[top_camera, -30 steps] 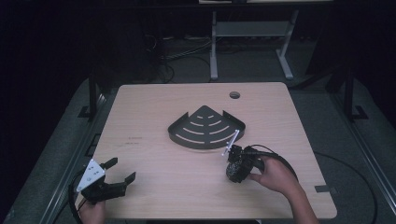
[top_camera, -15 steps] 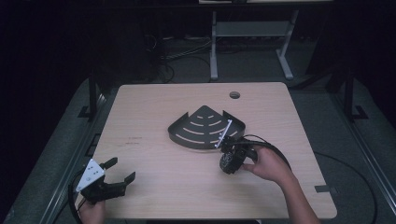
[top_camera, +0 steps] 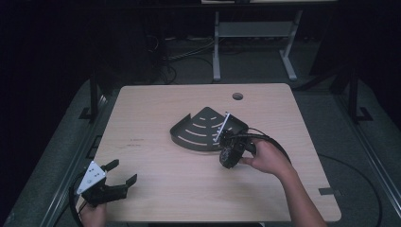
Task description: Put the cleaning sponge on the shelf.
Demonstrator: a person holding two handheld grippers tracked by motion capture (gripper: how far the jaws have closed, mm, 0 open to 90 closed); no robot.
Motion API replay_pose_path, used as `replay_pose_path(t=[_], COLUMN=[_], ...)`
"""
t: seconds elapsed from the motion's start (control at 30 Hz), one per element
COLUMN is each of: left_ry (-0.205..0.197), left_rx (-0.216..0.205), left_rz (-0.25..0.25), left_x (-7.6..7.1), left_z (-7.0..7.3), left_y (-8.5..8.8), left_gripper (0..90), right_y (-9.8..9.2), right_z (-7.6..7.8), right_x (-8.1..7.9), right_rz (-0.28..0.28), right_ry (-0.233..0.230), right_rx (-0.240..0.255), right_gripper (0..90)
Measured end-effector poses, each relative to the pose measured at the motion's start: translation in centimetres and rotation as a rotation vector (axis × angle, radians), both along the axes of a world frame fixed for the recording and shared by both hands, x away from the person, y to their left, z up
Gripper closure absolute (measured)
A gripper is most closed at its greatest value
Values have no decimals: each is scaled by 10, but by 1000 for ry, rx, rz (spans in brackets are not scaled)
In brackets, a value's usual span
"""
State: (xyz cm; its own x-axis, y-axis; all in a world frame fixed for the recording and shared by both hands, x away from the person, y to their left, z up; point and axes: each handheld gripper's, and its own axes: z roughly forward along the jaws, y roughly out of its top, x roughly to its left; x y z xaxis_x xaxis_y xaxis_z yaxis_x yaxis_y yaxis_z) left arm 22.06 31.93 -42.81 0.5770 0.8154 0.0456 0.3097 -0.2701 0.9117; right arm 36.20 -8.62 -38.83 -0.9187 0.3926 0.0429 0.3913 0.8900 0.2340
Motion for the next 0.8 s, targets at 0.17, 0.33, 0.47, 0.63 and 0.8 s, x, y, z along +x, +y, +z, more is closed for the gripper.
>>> replay_pose_path(t=[0.17, 0.33, 0.47, 0.63, 0.8], left_ry=[1, 3, 2, -1, -2], left_rx=[-7, -4, -2, -7, -7], left_rz=[2, -1, 0, 4, 2], left_x=[0, 1, 0, 0, 0], left_z=[0, 0, 0, 0, 0], left_y=[0, 0, 0, 1, 2], left_gripper=[135, 135, 135, 135, 135], right_y=[3, 7, 9, 13, 17], right_z=[2, 3, 4, 8, 11], right_x=[6, 11, 14, 19, 25], right_rz=[1, 4, 7, 6, 10], right_ry=[9, 6, 6, 2, 3], right_rx=[10, -8, -14, -10, 0], right_gripper=[328, 328, 328, 328, 328])
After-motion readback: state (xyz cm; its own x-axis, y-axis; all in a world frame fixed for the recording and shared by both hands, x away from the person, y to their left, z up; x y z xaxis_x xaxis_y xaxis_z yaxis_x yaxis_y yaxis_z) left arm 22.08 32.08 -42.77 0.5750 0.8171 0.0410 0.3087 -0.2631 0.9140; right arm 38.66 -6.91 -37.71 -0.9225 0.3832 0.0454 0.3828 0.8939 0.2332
